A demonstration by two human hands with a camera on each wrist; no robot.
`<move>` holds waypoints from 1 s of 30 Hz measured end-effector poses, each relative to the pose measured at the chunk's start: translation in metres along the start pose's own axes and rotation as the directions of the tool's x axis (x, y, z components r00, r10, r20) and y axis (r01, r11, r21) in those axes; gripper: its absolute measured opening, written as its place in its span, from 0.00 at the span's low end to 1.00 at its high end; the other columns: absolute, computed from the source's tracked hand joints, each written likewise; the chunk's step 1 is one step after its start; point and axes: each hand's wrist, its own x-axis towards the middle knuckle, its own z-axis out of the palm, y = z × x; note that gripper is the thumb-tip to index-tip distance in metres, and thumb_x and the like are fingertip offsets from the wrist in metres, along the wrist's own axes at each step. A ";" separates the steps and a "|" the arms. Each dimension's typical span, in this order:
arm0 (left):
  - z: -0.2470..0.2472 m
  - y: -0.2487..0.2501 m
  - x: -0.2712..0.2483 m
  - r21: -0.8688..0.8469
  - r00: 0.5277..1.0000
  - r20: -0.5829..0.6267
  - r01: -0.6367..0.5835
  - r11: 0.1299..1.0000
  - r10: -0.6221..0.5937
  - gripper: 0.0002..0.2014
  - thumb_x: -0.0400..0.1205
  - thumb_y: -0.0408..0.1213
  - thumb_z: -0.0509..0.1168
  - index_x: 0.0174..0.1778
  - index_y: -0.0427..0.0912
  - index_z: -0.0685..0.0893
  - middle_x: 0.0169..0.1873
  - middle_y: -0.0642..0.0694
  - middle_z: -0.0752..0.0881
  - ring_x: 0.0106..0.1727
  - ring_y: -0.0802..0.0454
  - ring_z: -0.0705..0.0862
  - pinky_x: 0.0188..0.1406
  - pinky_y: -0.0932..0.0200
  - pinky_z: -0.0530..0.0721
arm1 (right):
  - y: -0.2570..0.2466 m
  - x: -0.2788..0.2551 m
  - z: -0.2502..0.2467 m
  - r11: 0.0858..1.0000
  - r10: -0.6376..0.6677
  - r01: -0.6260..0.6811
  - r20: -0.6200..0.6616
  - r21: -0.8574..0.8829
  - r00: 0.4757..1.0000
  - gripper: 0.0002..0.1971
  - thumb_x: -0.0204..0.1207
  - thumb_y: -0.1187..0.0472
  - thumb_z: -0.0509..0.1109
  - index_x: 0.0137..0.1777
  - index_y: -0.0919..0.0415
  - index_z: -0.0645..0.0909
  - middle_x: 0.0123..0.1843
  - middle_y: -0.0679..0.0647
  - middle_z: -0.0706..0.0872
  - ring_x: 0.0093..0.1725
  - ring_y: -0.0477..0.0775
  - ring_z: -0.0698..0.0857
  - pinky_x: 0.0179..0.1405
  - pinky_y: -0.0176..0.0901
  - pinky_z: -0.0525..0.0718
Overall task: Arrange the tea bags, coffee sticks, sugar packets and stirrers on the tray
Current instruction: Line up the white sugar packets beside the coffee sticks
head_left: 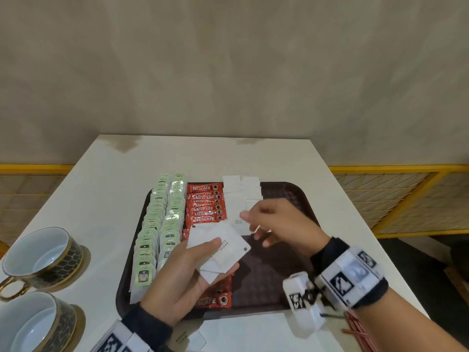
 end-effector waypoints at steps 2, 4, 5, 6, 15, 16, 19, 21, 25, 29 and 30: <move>0.002 -0.003 0.000 0.060 0.999 0.029 -0.041 0.997 0.039 0.17 0.77 0.26 0.66 0.63 0.37 0.82 0.54 0.36 0.90 0.53 0.39 0.90 0.42 0.47 0.91 | 0.003 -0.018 0.011 0.999 -0.025 0.023 0.056 0.029 0.998 0.16 0.72 0.55 0.79 0.50 0.68 0.84 0.39 0.57 0.85 0.35 0.49 0.84 0.30 0.39 0.84; 0.002 -0.007 -0.001 0.102 0.997 0.052 -0.061 0.993 0.056 0.18 0.78 0.28 0.67 0.64 0.38 0.82 0.54 0.38 0.90 0.54 0.41 0.90 0.44 0.50 0.91 | 0.009 -0.028 0.016 0.998 -0.047 0.046 0.024 0.050 0.999 0.13 0.70 0.61 0.81 0.49 0.67 0.84 0.38 0.58 0.84 0.36 0.53 0.84 0.32 0.43 0.84; 0.002 -0.009 -0.001 0.109 0.997 0.059 -0.057 0.992 0.051 0.17 0.78 0.29 0.66 0.64 0.38 0.82 0.54 0.38 0.90 0.54 0.41 0.90 0.45 0.50 0.91 | 0.012 -0.031 0.017 0.997 -0.055 0.055 0.000 0.062 0.998 0.11 0.70 0.64 0.81 0.47 0.67 0.84 0.39 0.61 0.84 0.37 0.55 0.84 0.32 0.43 0.84; 0.003 -0.010 -0.002 0.100 0.997 0.070 -0.049 0.994 0.042 0.17 0.79 0.30 0.66 0.64 0.39 0.82 0.54 0.38 0.90 0.54 0.42 0.90 0.45 0.50 0.91 | 0.014 -0.033 0.017 0.995 -0.059 0.061 -0.021 0.078 0.998 0.09 0.70 0.66 0.80 0.46 0.67 0.84 0.41 0.65 0.85 0.38 0.57 0.84 0.31 0.41 0.85; 0.002 -0.011 -0.002 0.101 0.992 0.124 -0.037 0.994 0.024 0.19 0.78 0.27 0.65 0.66 0.37 0.79 0.57 0.37 0.89 0.57 0.39 0.89 0.47 0.43 0.90 | 0.021 -0.045 0.011 0.974 -0.013 0.018 -0.024 0.224 1.000 0.06 0.78 0.72 0.71 0.54 0.71 0.82 0.49 0.63 0.92 0.49 0.54 0.92 0.38 0.40 0.87; 0.003 -0.013 -0.002 0.138 0.993 0.109 -0.065 0.988 0.050 0.17 0.80 0.25 0.64 0.65 0.38 0.80 0.56 0.38 0.90 0.56 0.40 0.89 0.46 0.44 0.90 | 0.022 -0.047 0.012 0.975 -0.017 0.019 -0.013 0.220 1.000 0.06 0.79 0.72 0.70 0.54 0.71 0.81 0.48 0.61 0.92 0.50 0.53 0.92 0.39 0.41 0.87; 0.003 -0.016 -0.003 0.233 0.990 0.059 -0.142 0.962 0.132 0.15 0.80 0.25 0.65 0.63 0.39 0.82 0.53 0.41 0.91 0.53 0.43 0.90 0.45 0.47 0.91 | 0.024 -0.049 0.013 0.973 -0.003 0.010 -0.029 0.229 1.000 0.06 0.80 0.71 0.69 0.55 0.72 0.80 0.49 0.58 0.93 0.51 0.52 0.92 0.42 0.43 0.88; 0.003 -0.017 -0.004 0.275 0.983 0.029 -0.184 0.944 0.183 0.14 0.80 0.25 0.66 0.60 0.40 0.83 0.52 0.42 0.91 0.51 0.44 0.91 0.41 0.50 0.91 | 0.025 -0.051 0.010 0.962 0.029 -0.006 -0.080 0.271 0.996 0.05 0.80 0.70 0.69 0.54 0.70 0.81 0.48 0.56 0.93 0.50 0.50 0.92 0.43 0.44 0.89; 0.003 -0.020 -0.003 0.317 0.964 -0.043 -0.235 0.919 0.262 0.12 0.80 0.24 0.66 0.55 0.42 0.85 0.50 0.43 0.92 0.49 0.48 0.91 0.34 0.58 0.89 | 0.028 -0.053 -0.001 0.929 0.059 0.029 -0.226 0.368 0.972 0.05 0.80 0.69 0.69 0.53 0.68 0.83 0.41 0.53 0.92 0.39 0.45 0.90 0.41 0.42 0.90; 0.002 -0.023 -0.001 0.363 0.953 -0.072 -0.250 0.898 0.294 0.12 0.80 0.25 0.67 0.55 0.43 0.85 0.50 0.45 0.92 0.50 0.49 0.91 0.34 0.61 0.88 | 0.028 -0.058 -0.003 0.927 0.048 0.011 -0.148 0.374 0.988 0.05 0.79 0.70 0.70 0.52 0.70 0.83 0.35 0.52 0.89 0.35 0.44 0.87 0.40 0.44 0.89; 0.001 -0.024 -0.002 0.371 0.953 -0.066 -0.250 0.894 0.294 0.12 0.80 0.25 0.67 0.55 0.44 0.85 0.50 0.45 0.92 0.50 0.49 0.91 0.35 0.61 0.88 | 0.027 -0.059 0.000 0.936 0.049 -0.009 -0.104 0.353 0.993 0.04 0.78 0.70 0.71 0.51 0.70 0.83 0.36 0.56 0.89 0.36 0.45 0.88 0.39 0.43 0.89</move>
